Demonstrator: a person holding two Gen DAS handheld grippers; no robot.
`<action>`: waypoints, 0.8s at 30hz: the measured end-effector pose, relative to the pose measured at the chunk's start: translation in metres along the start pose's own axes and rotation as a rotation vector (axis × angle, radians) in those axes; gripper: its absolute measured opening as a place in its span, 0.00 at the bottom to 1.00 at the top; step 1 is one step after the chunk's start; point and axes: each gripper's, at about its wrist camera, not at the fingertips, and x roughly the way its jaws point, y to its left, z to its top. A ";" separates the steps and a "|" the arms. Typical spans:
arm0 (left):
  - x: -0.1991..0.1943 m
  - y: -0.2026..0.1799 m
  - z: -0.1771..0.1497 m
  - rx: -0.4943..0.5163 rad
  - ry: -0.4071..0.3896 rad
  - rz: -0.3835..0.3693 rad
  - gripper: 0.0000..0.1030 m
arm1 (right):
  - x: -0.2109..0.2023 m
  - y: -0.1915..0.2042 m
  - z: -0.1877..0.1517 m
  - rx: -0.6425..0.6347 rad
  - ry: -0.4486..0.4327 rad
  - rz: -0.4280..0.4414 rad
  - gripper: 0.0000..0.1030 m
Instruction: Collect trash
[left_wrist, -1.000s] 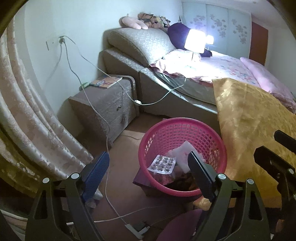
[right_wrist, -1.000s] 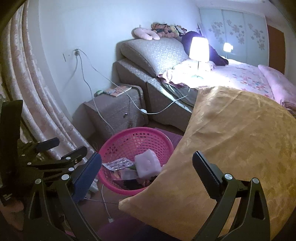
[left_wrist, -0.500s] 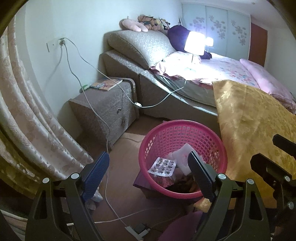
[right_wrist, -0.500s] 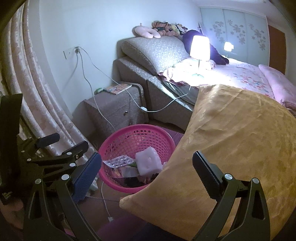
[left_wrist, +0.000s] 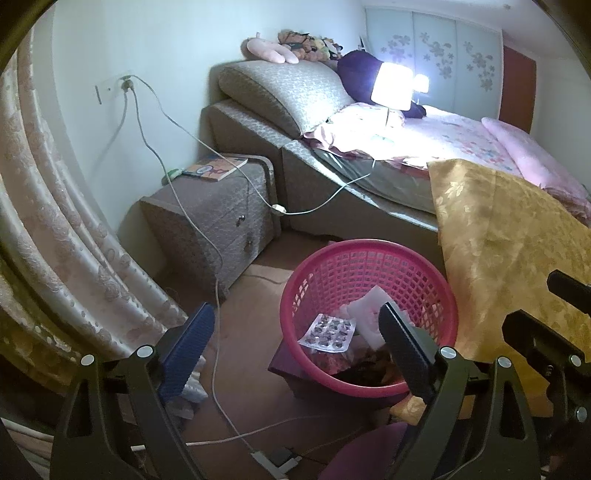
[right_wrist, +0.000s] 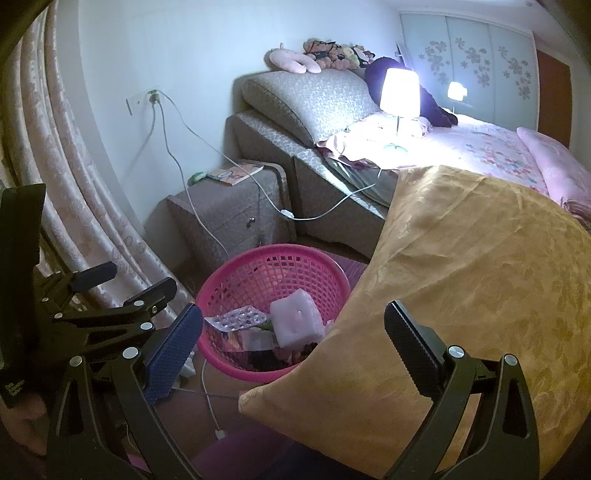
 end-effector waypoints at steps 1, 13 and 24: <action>0.000 0.001 0.000 -0.003 -0.001 0.000 0.85 | 0.000 0.000 0.000 0.000 0.000 0.000 0.93; 0.003 0.001 -0.001 -0.017 0.014 -0.010 0.85 | 0.001 0.001 -0.002 -0.001 0.005 0.000 0.93; 0.003 -0.002 -0.005 -0.025 0.021 0.015 0.85 | 0.002 0.003 -0.003 -0.003 0.009 0.004 0.93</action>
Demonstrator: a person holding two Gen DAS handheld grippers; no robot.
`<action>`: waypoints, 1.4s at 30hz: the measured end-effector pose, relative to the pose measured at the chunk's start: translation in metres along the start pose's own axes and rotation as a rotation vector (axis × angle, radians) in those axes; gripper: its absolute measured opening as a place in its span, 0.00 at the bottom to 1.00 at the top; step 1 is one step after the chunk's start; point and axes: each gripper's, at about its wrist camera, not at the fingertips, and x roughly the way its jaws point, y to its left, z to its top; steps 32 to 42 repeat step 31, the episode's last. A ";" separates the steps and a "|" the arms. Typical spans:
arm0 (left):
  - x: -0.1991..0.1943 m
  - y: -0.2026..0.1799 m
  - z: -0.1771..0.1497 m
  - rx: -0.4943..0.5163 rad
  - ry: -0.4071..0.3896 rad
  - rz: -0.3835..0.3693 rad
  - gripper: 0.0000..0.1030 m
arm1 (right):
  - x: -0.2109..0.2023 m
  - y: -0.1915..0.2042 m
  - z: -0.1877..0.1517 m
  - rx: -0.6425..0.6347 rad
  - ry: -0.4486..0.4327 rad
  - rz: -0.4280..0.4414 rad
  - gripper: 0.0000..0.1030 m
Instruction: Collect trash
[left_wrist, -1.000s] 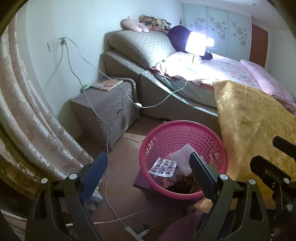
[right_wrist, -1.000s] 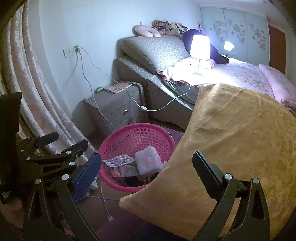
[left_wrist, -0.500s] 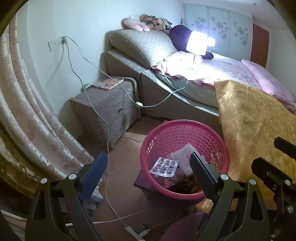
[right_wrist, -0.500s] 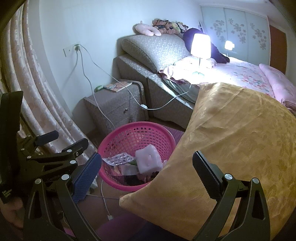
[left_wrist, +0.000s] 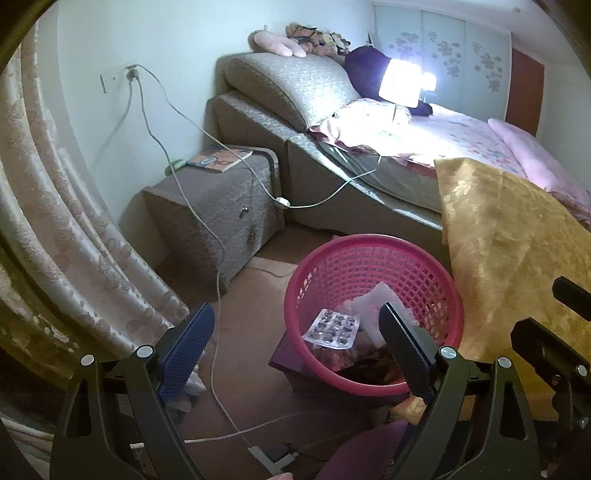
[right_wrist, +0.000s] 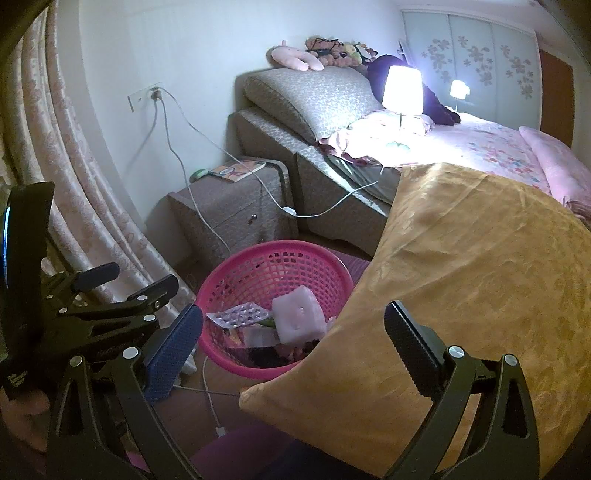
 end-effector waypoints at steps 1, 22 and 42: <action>0.000 0.000 -0.001 -0.002 0.000 0.000 0.85 | 0.000 0.000 0.000 0.000 0.000 0.001 0.93; -0.001 0.012 0.004 -0.057 -0.018 -0.029 0.85 | -0.001 0.005 -0.005 0.007 0.009 0.002 0.93; -0.004 0.000 0.002 -0.080 -0.017 -0.036 0.85 | -0.015 -0.018 -0.005 0.041 -0.017 -0.021 0.93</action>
